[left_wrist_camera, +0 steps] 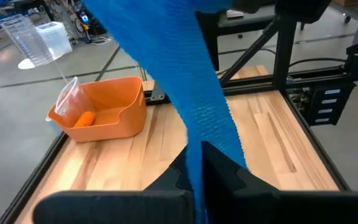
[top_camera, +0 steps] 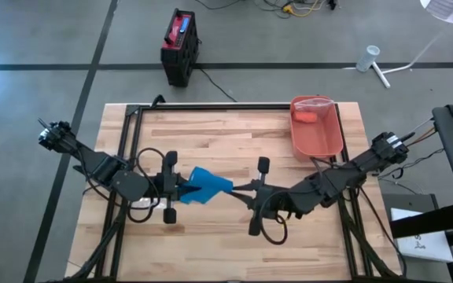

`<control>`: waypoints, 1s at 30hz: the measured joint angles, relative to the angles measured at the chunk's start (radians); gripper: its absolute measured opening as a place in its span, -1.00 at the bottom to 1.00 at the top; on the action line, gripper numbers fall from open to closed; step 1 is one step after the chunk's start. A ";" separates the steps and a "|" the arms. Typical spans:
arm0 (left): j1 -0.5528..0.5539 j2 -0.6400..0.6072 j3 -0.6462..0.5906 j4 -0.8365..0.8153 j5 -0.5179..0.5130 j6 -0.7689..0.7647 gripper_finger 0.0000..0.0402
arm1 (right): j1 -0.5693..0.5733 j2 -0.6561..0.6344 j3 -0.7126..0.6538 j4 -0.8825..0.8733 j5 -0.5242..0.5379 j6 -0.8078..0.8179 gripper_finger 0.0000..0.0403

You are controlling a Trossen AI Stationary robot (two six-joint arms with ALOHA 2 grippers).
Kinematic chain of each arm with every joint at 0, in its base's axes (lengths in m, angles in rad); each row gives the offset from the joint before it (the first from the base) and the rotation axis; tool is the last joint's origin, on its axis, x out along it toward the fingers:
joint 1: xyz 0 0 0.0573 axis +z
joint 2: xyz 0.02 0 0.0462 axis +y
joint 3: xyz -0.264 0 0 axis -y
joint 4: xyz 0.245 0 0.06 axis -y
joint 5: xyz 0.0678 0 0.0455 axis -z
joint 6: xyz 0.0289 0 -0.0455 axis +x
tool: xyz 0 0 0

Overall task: Roll bandage
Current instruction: Roll the blue bandage

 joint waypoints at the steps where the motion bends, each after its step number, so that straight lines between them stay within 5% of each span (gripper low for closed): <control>1: -0.001 0.000 0.000 0.000 0.001 -0.005 -1.00 | 0.000 0.000 0.000 0.000 0.022 -0.006 -0.96; 16: -0.006 0.002 0.000 0.053 0.021 -0.070 -1.00 | 0.000 0.001 -0.006 -0.001 0.236 -0.123 -0.96; 30: -0.006 0.002 -0.054 0.201 0.147 -0.071 -1.00 | -0.003 0.002 -0.041 -0.001 0.362 -0.188 -0.96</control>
